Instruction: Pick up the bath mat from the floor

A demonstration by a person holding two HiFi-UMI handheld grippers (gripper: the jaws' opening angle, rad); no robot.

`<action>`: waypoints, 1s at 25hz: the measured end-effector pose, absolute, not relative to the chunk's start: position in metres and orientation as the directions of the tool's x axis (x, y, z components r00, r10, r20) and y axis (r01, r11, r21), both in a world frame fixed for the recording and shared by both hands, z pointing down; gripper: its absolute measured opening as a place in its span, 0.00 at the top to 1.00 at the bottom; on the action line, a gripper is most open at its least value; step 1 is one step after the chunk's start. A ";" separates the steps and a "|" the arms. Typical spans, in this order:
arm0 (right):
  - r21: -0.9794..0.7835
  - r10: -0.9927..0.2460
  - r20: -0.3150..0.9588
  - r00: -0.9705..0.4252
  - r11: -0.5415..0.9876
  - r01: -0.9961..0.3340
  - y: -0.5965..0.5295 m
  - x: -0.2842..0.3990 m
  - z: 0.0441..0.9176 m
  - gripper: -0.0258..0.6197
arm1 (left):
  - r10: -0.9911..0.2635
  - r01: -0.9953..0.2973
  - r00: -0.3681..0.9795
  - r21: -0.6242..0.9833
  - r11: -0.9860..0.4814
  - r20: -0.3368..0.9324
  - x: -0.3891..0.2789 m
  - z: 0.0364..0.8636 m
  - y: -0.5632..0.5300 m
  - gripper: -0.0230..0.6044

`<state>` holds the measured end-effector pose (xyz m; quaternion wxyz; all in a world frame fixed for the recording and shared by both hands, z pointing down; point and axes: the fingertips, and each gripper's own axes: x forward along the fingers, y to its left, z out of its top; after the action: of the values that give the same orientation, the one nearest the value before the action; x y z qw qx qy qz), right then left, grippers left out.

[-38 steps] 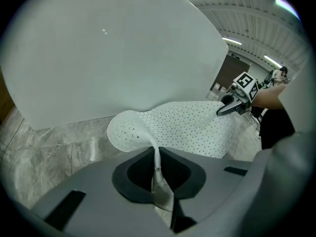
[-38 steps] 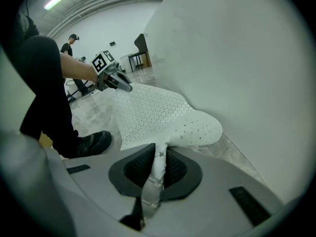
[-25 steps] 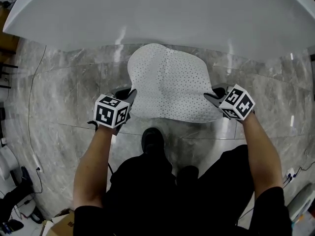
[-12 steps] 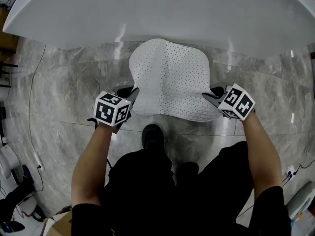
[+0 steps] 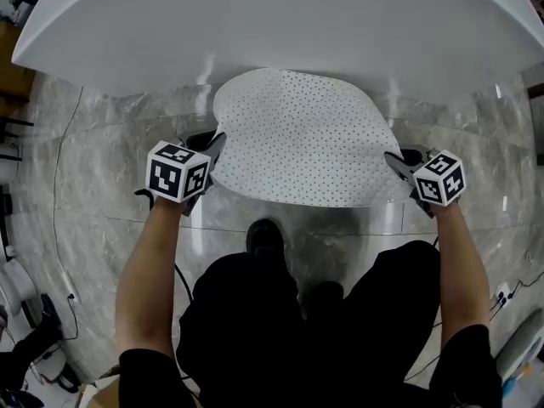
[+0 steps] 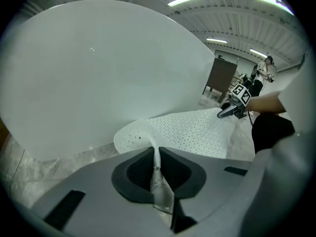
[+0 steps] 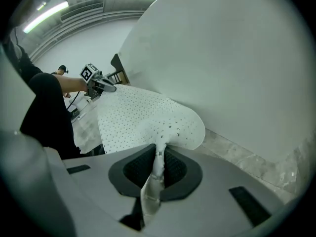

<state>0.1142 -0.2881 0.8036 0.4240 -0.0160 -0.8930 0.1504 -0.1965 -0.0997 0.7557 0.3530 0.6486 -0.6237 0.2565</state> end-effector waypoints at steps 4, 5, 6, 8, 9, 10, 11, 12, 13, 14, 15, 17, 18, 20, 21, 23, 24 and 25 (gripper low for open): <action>-0.238 0.154 0.764 -0.627 0.970 -0.052 -0.275 0.102 0.802 0.89 | -0.620 -0.992 0.102 0.122 -0.009 0.778 -0.186 0.761 -0.106 0.90; -0.230 0.152 0.768 -0.623 0.972 -0.046 -0.274 0.100 0.802 0.89 | -0.623 -0.992 0.102 0.122 -0.012 0.775 -0.185 0.762 -0.108 0.90; -0.223 0.147 0.771 -0.620 0.974 -0.046 -0.275 0.099 0.801 0.89 | -0.627 -0.992 0.104 0.122 -0.015 0.772 -0.184 0.762 -0.111 0.89; -0.209 0.128 0.776 -0.618 0.976 -0.060 -0.278 0.097 0.800 0.89 | -0.637 -0.992 0.114 0.127 -0.024 0.763 -0.182 0.761 -0.115 0.89; -0.202 0.116 0.776 -0.620 0.977 -0.070 -0.281 0.095 0.799 0.89 | -0.642 -0.991 0.120 0.132 -0.030 0.757 -0.182 0.761 -0.117 0.89; -0.196 0.104 0.776 -0.622 0.977 -0.081 -0.283 0.093 0.797 0.89 | -0.646 -0.990 0.126 0.136 -0.034 0.753 -0.182 0.760 -0.117 0.89; -0.190 0.094 0.775 -0.625 0.978 -0.089 -0.286 0.091 0.796 0.89 | -0.650 -0.989 0.130 0.140 -0.037 0.748 -0.182 0.760 -0.118 0.89; -0.187 0.086 0.774 -0.627 0.978 -0.097 -0.289 0.089 0.794 0.89 | -0.654 -0.989 0.133 0.143 -0.038 0.745 -0.183 0.761 -0.119 0.89; -0.184 0.079 0.772 -0.631 0.977 -0.103 -0.292 0.086 0.793 0.89 | -0.658 -0.989 0.133 0.147 -0.034 0.742 -0.184 0.762 -0.120 0.89; -0.184 0.074 0.769 -0.634 0.977 -0.109 -0.295 0.084 0.792 0.89 | -0.662 -0.988 0.130 0.150 -0.027 0.738 -0.186 0.763 -0.122 0.89; -0.183 0.070 0.767 -0.638 0.977 -0.113 -0.297 0.081 0.791 0.89 | -0.666 -0.988 0.125 0.154 -0.015 0.736 -0.189 0.765 -0.123 0.89; -0.182 0.065 0.764 -0.642 0.976 -0.117 -0.297 0.074 0.790 0.89 | -0.672 -0.987 0.111 0.163 0.014 0.732 -0.196 0.768 -0.124 0.89; -0.180 0.064 0.763 -0.643 0.977 -0.117 -0.296 0.071 0.790 0.89 | -0.676 -0.985 0.104 0.167 0.030 0.730 -0.199 0.770 -0.124 0.89; -0.180 0.063 0.762 -0.644 0.977 -0.118 -0.293 0.067 0.789 0.89 | -0.680 -0.983 0.092 0.174 0.052 0.727 -0.203 0.773 -0.124 0.89; -0.182 0.063 0.761 -0.645 0.976 -0.120 -0.292 0.065 0.789 0.89 | -0.681 -0.983 0.086 0.173 0.060 0.728 -0.205 0.774 -0.123 0.89; -0.195 0.067 0.758 -0.648 0.973 -0.127 -0.290 0.062 0.789 0.89 | -0.679 -0.982 0.076 0.174 0.077 0.730 -0.207 0.776 -0.123 0.89; -0.202 0.068 0.756 -0.651 0.970 -0.133 -0.290 0.061 0.788 0.89 | -0.681 -0.979 0.075 0.184 0.089 0.728 -0.208 0.774 -0.124 0.89; -0.207 0.065 0.753 -0.655 0.968 -0.143 -0.293 0.060 0.785 0.89 | -0.688 -0.974 0.078 0.202 0.101 0.722 -0.209 0.769 -0.127 0.89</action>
<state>0.0598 -0.2931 0.7847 0.4148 0.0217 -0.9010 0.1251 -0.2090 -0.1267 0.7693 0.3597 0.6400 -0.6491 0.1990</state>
